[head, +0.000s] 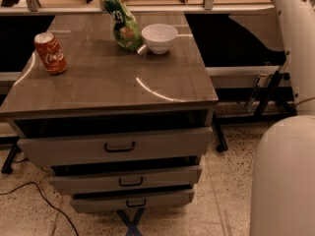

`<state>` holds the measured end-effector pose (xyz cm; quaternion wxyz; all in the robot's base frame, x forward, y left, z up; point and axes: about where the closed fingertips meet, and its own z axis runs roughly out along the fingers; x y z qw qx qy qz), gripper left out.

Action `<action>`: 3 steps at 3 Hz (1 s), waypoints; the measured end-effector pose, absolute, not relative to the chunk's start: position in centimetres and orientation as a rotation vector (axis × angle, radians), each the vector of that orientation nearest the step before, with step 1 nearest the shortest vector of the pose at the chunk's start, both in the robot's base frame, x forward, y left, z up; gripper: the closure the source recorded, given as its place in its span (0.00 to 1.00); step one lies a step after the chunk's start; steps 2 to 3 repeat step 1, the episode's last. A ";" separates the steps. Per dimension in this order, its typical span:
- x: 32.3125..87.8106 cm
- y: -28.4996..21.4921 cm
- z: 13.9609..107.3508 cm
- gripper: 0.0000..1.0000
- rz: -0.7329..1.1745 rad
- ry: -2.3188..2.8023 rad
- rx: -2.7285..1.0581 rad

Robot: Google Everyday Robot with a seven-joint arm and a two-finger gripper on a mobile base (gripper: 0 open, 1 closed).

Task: Pick green rice chip bag from white bowl and place on counter

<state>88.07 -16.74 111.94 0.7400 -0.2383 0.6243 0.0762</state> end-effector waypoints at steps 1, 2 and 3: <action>88.2 -16.8 112.2 0.00 0.164 1.360 -0.510; 88.2 -16.8 112.2 0.00 0.164 1.360 -0.510; 88.2 -16.8 112.2 0.00 0.164 1.360 -0.510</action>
Offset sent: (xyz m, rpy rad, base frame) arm 0.0000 0.0000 0.0000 0.0000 0.0000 0.0000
